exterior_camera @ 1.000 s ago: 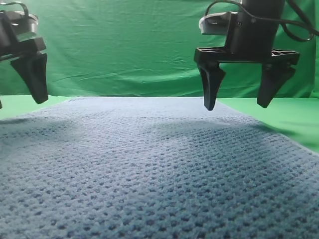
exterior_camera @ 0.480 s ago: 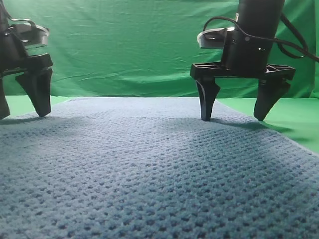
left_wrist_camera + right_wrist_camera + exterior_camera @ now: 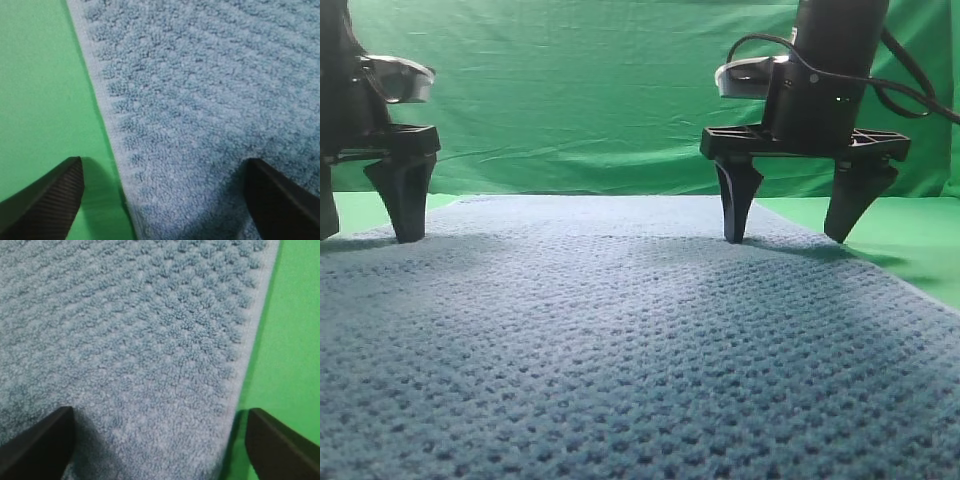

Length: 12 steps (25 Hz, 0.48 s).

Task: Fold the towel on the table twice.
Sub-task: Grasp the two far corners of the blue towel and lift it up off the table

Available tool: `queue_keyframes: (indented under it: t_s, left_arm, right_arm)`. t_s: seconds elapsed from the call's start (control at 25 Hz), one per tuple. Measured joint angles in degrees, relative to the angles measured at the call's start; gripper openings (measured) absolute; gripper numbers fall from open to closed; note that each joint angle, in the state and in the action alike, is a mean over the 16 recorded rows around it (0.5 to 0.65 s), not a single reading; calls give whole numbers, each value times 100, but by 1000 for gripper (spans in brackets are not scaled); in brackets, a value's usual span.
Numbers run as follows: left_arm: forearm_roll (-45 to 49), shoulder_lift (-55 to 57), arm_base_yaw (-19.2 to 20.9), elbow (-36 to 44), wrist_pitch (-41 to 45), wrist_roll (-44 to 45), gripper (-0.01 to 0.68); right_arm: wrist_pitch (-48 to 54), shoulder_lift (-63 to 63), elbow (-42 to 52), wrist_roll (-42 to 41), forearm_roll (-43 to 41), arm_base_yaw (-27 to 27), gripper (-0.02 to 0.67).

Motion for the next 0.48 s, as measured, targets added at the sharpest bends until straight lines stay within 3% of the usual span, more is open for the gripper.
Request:
queue_keyframes:
  t_s: [0.24, 0.48]
  left_arm:
    - [15, 109, 0, -79, 75, -176, 540]
    - [-291, 256, 49, -202, 203, -228, 345]
  right_arm:
    - [18, 62, -46, 6, 10, 0, 517]
    - [32, 132, -96, 13, 69, 8, 316]
